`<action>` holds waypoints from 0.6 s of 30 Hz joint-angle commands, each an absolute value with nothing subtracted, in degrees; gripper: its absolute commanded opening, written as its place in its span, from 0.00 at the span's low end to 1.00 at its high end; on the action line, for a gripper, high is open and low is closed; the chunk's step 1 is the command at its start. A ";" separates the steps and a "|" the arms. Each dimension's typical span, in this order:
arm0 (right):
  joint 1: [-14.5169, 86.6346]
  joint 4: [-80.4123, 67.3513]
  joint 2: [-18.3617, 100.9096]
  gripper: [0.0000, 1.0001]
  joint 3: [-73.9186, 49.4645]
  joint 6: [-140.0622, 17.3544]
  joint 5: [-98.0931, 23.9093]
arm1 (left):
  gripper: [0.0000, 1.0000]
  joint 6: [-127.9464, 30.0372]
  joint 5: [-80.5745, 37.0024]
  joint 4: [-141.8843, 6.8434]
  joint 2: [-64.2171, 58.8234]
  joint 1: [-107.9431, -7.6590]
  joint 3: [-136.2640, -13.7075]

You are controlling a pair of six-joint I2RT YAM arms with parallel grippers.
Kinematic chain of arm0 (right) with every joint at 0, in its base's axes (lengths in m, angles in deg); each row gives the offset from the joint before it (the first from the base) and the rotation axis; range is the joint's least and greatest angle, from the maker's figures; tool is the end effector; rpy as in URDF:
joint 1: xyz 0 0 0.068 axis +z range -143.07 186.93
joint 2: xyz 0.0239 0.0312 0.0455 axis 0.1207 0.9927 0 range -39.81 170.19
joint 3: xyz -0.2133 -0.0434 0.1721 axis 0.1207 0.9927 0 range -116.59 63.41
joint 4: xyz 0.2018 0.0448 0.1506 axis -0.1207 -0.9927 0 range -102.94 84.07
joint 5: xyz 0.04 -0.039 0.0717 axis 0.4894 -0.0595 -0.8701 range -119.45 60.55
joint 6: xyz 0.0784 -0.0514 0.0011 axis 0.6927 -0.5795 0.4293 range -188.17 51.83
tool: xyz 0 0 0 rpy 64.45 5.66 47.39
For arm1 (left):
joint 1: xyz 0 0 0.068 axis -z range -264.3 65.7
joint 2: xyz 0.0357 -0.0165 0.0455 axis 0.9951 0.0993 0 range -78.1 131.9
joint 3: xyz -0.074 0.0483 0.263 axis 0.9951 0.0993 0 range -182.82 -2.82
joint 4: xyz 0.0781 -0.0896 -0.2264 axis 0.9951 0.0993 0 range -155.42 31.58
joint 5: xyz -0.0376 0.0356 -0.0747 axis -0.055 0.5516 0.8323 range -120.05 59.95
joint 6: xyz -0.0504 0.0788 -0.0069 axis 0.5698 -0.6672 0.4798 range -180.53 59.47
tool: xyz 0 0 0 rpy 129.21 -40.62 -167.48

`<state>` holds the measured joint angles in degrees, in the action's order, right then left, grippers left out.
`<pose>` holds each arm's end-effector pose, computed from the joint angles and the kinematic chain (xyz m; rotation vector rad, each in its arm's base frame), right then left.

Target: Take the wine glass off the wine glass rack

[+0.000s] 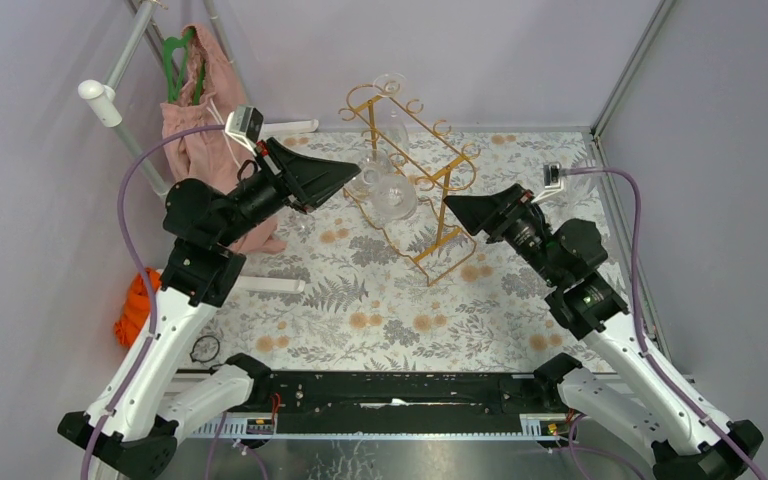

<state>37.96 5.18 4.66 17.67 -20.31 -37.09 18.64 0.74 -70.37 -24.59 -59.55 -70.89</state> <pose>0.1825 0.1229 0.4009 0.0941 1.4674 1.2330 0.1767 -0.1291 0.4967 -0.1585 1.5277 -1.8381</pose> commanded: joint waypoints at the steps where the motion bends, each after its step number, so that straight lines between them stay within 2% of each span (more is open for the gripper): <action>1: 38.22 17.86 2.80 0.82 21.04 -16.09 -40.10 | 0.00 25.76 3.54 -88.97 -24.77 -59.44 -69.87; 6: 38.30 26.18 1.21 0.82 25.07 -13.62 -40.52 | 0.00 32.79 4.63 -101.29 -24.36 -59.48 -66.04; 12: 38.23 30.30 -1.19 0.84 27.77 -13.16 -40.29 | 0.00 38.34 4.26 -108.44 -24.04 -59.43 -62.33; 18: 38.25 34.49 -3.11 0.85 29.25 -12.97 -42.19 | 0.00 47.79 0.79 -123.83 -23.00 -59.43 -55.60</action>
